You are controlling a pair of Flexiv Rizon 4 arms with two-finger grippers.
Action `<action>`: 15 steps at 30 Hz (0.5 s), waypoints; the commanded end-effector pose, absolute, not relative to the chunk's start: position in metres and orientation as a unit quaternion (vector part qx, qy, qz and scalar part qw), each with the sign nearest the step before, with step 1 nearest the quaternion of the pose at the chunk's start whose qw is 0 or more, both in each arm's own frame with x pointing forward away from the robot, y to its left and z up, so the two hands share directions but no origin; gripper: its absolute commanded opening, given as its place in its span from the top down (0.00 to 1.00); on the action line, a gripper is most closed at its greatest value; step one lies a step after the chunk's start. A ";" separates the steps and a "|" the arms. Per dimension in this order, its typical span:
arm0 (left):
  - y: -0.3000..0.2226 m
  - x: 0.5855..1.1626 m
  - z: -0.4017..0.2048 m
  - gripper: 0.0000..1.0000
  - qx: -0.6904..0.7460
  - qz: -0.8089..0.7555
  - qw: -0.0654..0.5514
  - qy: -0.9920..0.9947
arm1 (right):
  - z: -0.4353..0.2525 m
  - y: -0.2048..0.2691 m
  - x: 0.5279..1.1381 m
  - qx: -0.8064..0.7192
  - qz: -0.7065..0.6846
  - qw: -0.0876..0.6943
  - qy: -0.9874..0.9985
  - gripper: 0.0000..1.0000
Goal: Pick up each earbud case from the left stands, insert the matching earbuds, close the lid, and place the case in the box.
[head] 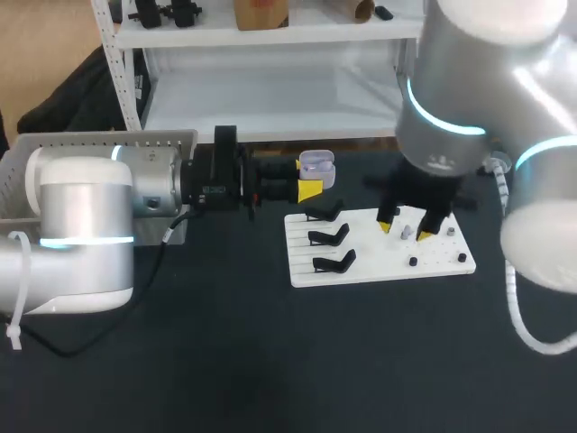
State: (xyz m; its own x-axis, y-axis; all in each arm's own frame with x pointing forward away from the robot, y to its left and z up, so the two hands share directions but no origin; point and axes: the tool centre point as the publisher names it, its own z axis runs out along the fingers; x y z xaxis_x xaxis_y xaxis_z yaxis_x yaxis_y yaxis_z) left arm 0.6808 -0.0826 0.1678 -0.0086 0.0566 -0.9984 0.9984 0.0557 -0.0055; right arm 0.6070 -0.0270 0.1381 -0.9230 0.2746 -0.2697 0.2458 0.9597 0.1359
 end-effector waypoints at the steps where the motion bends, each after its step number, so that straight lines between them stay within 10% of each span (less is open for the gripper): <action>1: -0.083 0.681 0.167 1.00 0.497 -0.473 0.499 0.529 | 0.106 -0.031 0.621 0.135 0.064 0.166 0.975 0.56; 15: -0.083 0.681 0.167 1.00 0.497 -0.473 0.499 0.529 | 0.054 -0.046 0.672 0.157 0.086 0.164 0.970 0.55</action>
